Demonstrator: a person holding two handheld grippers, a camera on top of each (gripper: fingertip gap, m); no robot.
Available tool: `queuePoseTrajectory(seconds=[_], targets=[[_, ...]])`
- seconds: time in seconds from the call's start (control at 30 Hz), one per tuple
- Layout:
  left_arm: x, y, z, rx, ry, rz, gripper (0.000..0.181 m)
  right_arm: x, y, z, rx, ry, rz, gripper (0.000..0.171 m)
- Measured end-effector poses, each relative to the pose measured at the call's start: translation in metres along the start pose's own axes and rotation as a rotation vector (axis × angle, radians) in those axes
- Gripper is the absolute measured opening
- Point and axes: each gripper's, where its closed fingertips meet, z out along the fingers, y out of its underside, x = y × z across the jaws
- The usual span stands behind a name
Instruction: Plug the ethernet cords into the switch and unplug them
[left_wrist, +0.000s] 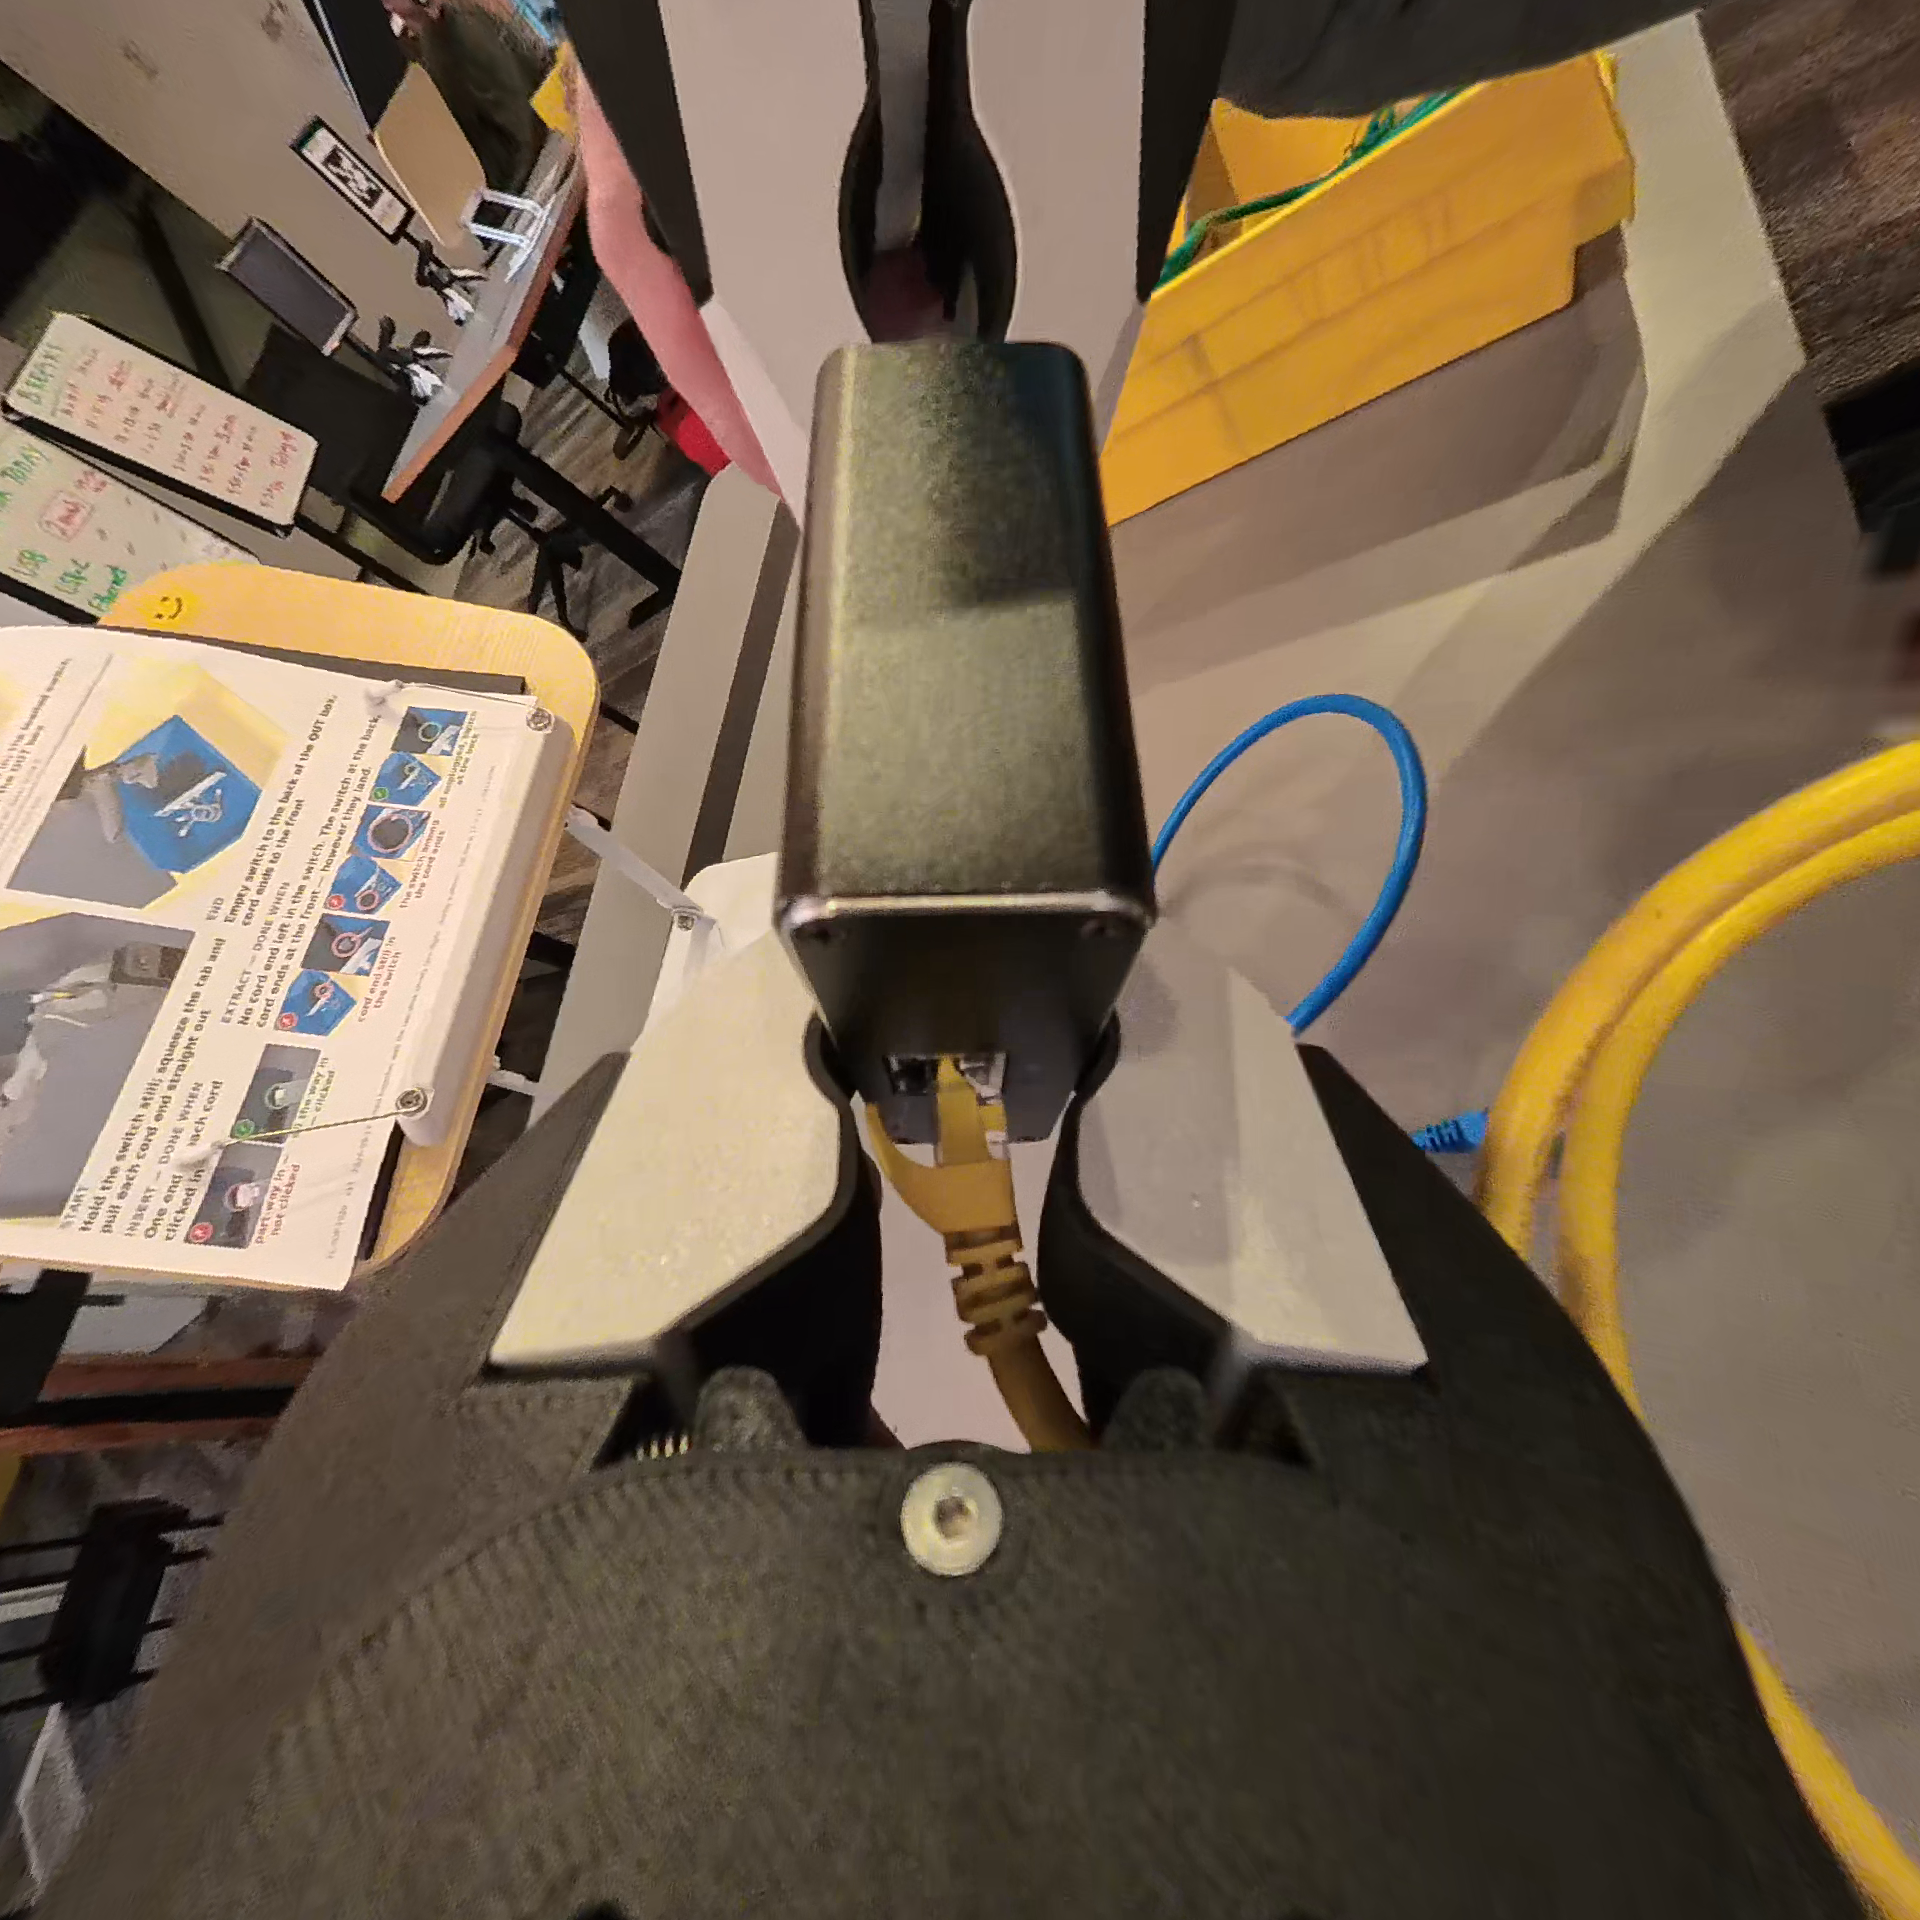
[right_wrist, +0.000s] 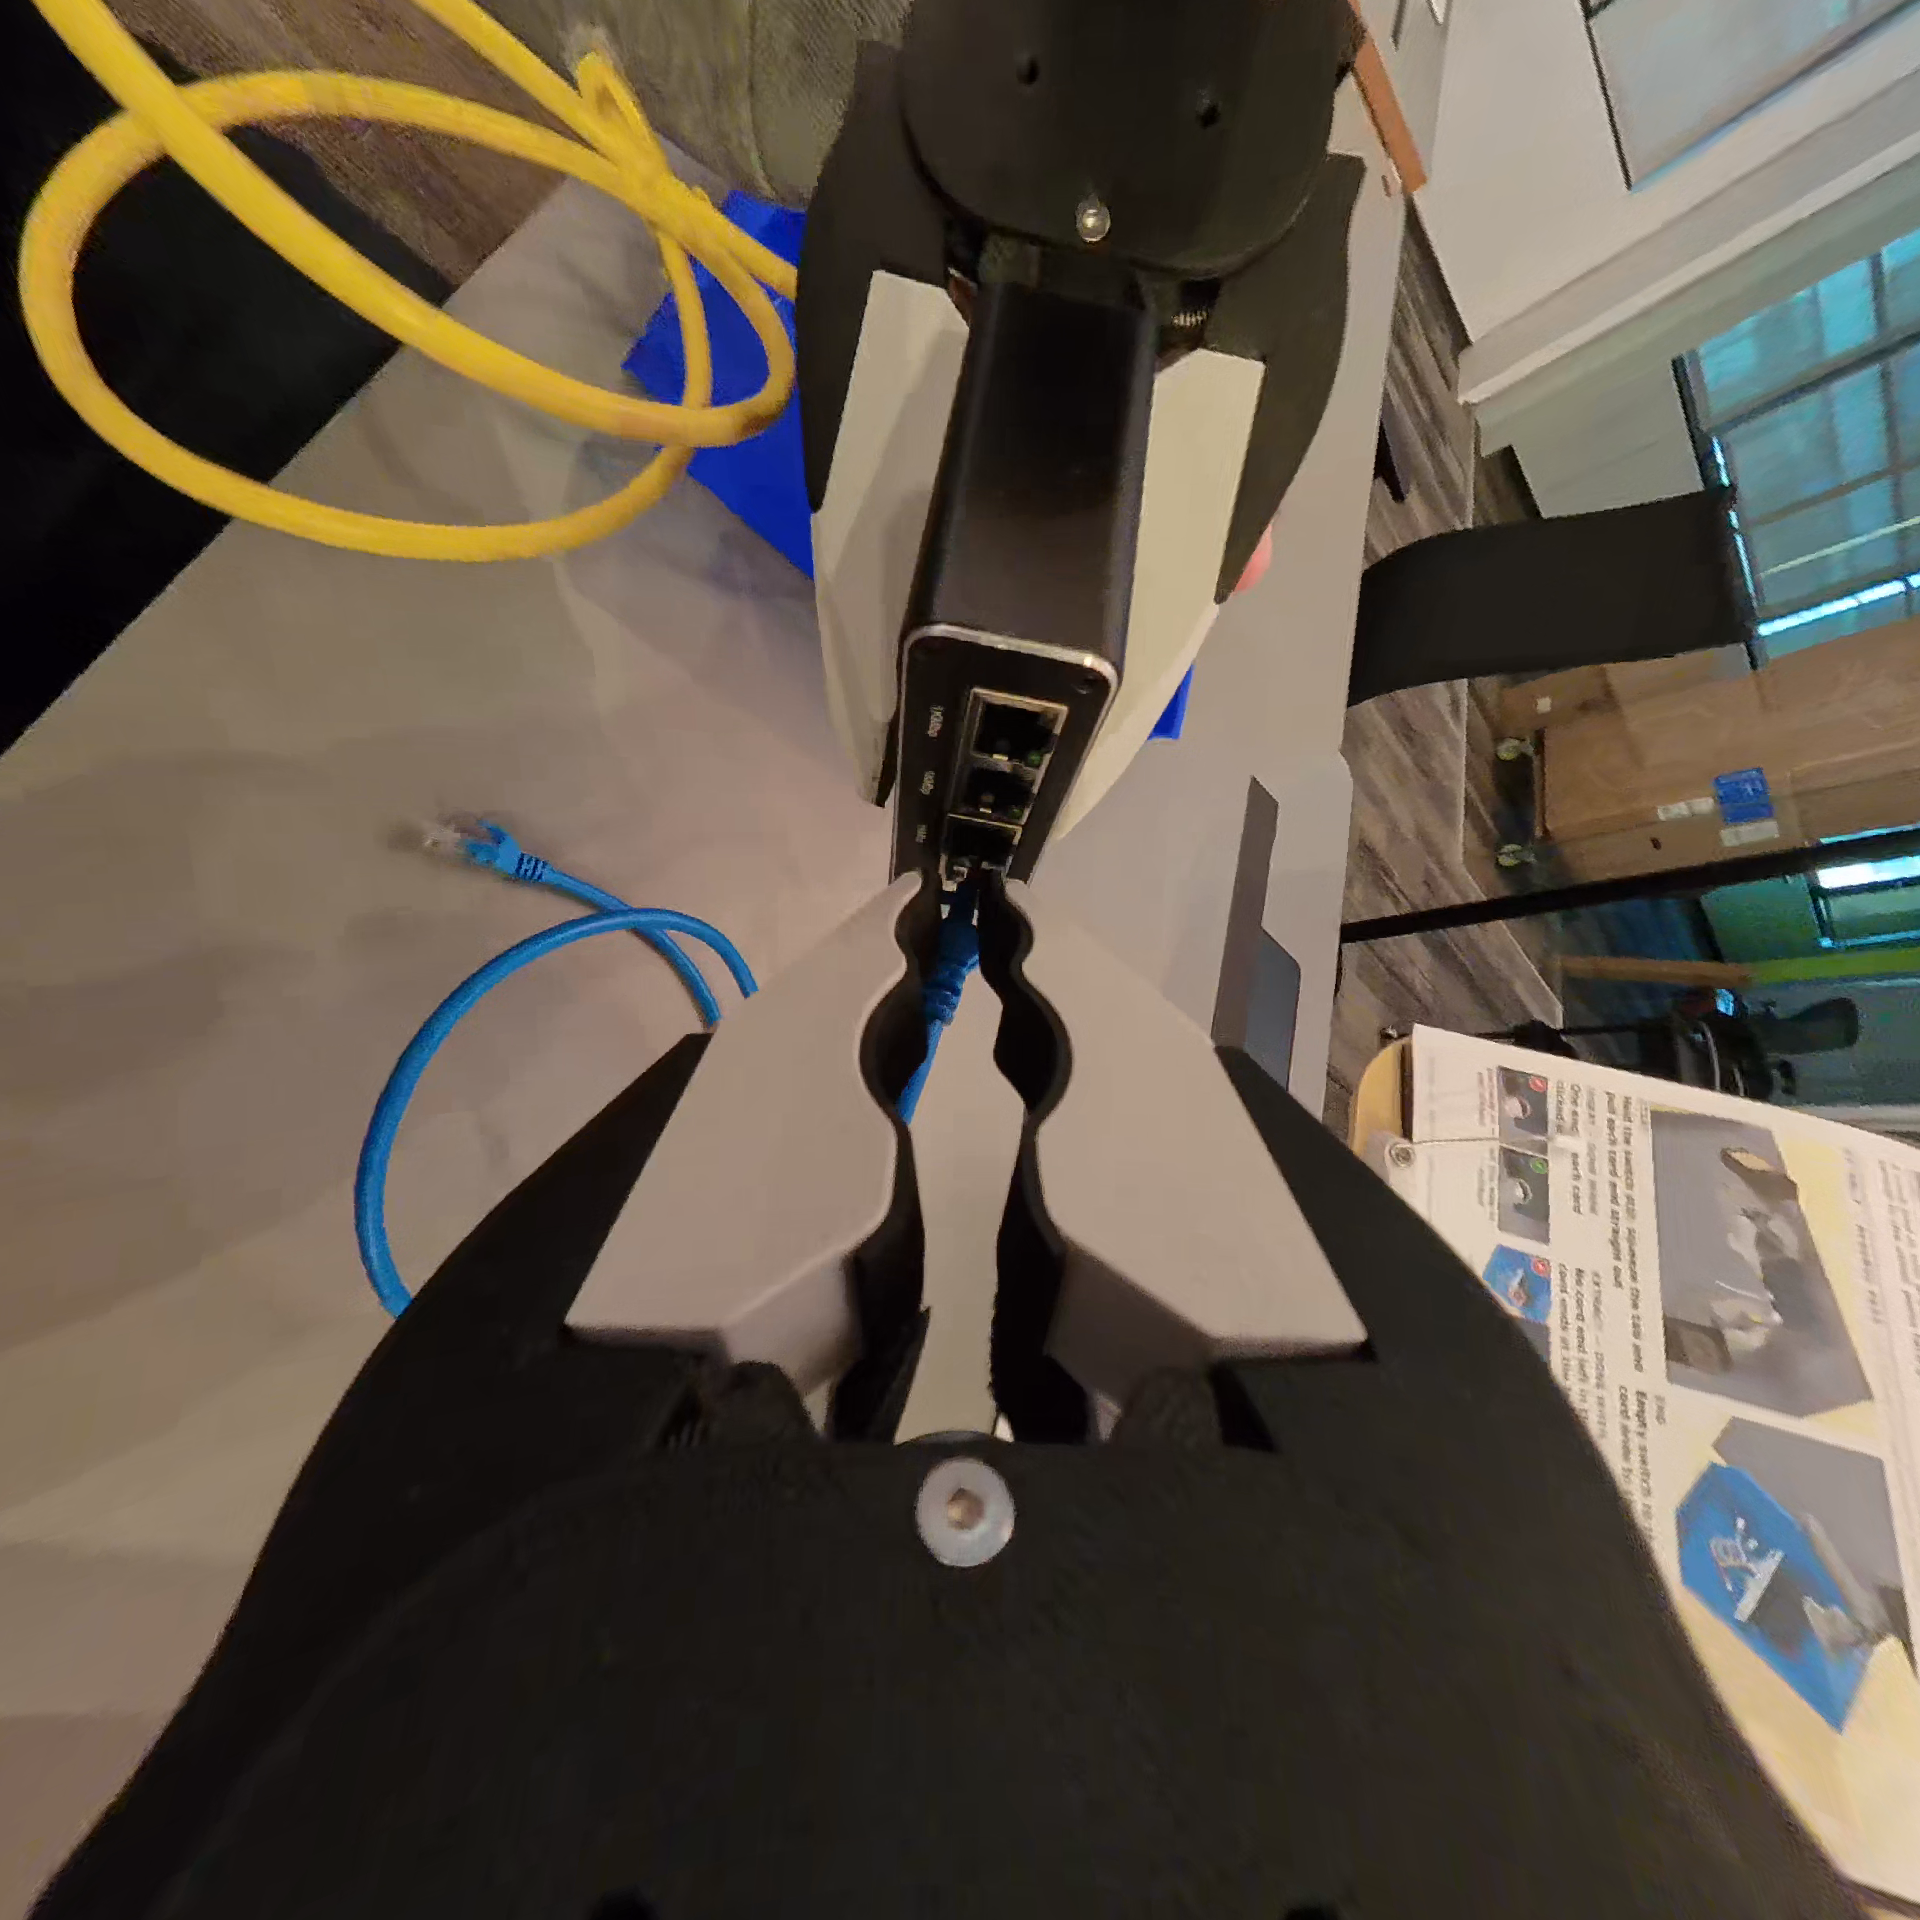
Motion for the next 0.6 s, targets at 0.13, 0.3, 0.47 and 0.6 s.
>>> queuePoseTrajectory(seconds=[0.13,0.3,0.47,0.6], targets=[[-0.003,-0.005,-0.005,0.011,-0.018,0.019,0.035,0.005,-0.006,-0.003,0.066,0.067,0.065,0.004],[-0.007,-0.008,-0.007,-0.006,-0.049,0.047,0.034,0.010,-0.008,-0.005,0.071,0.115,0.077,0.004],[-0.005,-0.009,-0.008,-0.020,-0.047,0.061,0.035,0.010,-0.011,-0.009,0.062,0.161,0.069,0.009],[-0.003,-0.010,-0.005,-0.021,-0.045,0.061,0.035,0.012,-0.009,-0.012,0.027,0.184,0.051,0.008]])
